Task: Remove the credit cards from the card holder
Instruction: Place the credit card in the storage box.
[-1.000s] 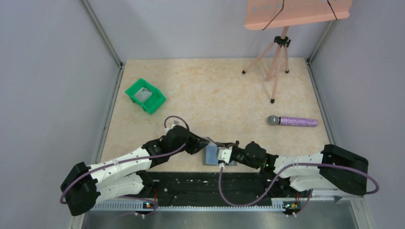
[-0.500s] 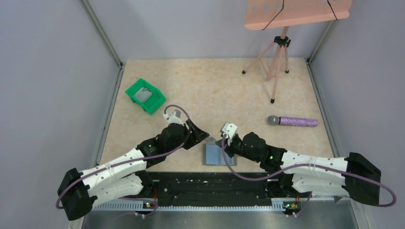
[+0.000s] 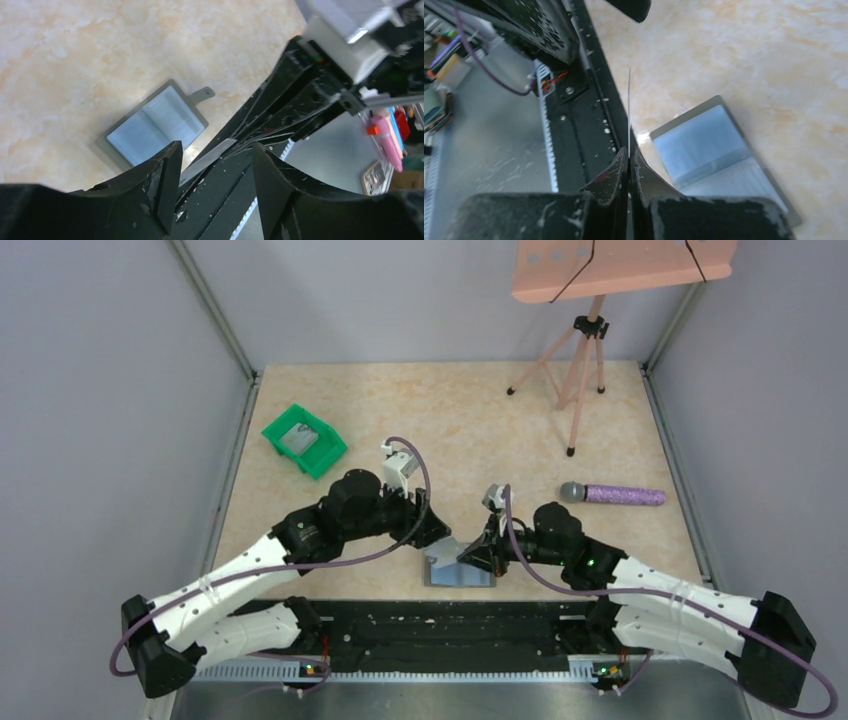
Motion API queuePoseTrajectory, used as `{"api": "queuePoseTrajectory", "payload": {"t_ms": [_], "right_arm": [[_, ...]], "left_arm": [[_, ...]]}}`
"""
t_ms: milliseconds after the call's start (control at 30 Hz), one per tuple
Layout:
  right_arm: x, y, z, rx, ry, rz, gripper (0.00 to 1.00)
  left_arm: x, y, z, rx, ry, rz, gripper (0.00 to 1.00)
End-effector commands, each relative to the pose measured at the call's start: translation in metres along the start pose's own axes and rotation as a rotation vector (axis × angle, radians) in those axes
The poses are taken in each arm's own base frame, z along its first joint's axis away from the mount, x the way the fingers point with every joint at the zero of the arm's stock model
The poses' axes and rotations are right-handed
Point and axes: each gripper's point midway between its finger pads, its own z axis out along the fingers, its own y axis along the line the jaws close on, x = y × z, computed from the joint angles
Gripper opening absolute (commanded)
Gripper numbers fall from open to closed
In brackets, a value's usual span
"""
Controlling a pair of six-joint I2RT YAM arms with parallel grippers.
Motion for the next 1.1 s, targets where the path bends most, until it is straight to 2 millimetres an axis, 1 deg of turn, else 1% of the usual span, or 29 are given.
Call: {"api": "queuePoseTrajectory", "payload": {"t_ms": [0, 100, 167, 300, 367, 500, 567, 633, 767, 833, 933, 967, 1000, 1033, 1067], "right_arm": [[-0.010, 0.042, -0.008, -0.215, -0.001, 0.041, 0.00], [-0.012, 0.045, -0.008, -0.230, -0.012, 0.044, 0.00], [-0.011, 0.045, -0.007, -0.238, -0.001, 0.043, 0.00], [-0.010, 0.047, -0.002, -0.262, 0.014, 0.050, 0.00], [-0.011, 0.049, -0.001, -0.272, 0.011, 0.053, 0.00], [-0.014, 0.050, 0.001, -0.286, 0.005, 0.058, 0.00], [-0.014, 0.052, 0.000, -0.295, 0.003, 0.061, 0.00], [-0.014, 0.051, 0.000, -0.294, 0.003, 0.064, 0.00], [-0.015, 0.048, 0.000, -0.287, -0.004, 0.071, 0.00], [-0.016, 0.048, 0.000, -0.287, -0.013, 0.069, 0.01], [-0.020, 0.045, -0.001, -0.264, -0.039, 0.073, 0.19], [-0.021, 0.042, -0.002, -0.246, -0.052, 0.083, 0.27], [-0.025, 0.041, -0.003, -0.231, -0.076, 0.092, 0.38], [-0.031, 0.038, -0.005, -0.213, -0.111, 0.099, 0.48], [-0.037, 0.037, -0.008, -0.195, -0.150, 0.102, 0.53]], "left_arm": [[0.006, -0.028, -0.014, 0.151, 0.088, 0.142, 0.58], [0.010, -0.043, -0.016, 0.253, 0.089, 0.157, 0.58], [0.014, -0.050, -0.017, 0.299, 0.117, 0.171, 0.58], [0.022, -0.043, -0.011, 0.272, 0.185, 0.200, 0.55], [0.024, -0.041, -0.008, 0.270, 0.206, 0.212, 0.52], [0.026, -0.039, -0.006, 0.262, 0.234, 0.227, 0.42], [0.027, -0.039, -0.007, 0.267, 0.246, 0.233, 0.31], [0.028, -0.039, -0.007, 0.265, 0.250, 0.229, 0.17], [0.036, -0.040, -0.007, 0.289, 0.282, 0.219, 0.00], [0.039, -0.037, -0.004, 0.278, 0.288, 0.210, 0.00], [0.031, -0.028, 0.002, 0.197, 0.252, 0.161, 0.00], [0.026, -0.024, 0.004, 0.169, 0.230, 0.140, 0.00], [0.021, -0.023, 0.005, 0.155, 0.206, 0.114, 0.00], [0.012, -0.025, 0.006, 0.154, 0.160, 0.091, 0.00], [0.007, -0.024, 0.005, 0.139, 0.134, 0.060, 0.00]]}}
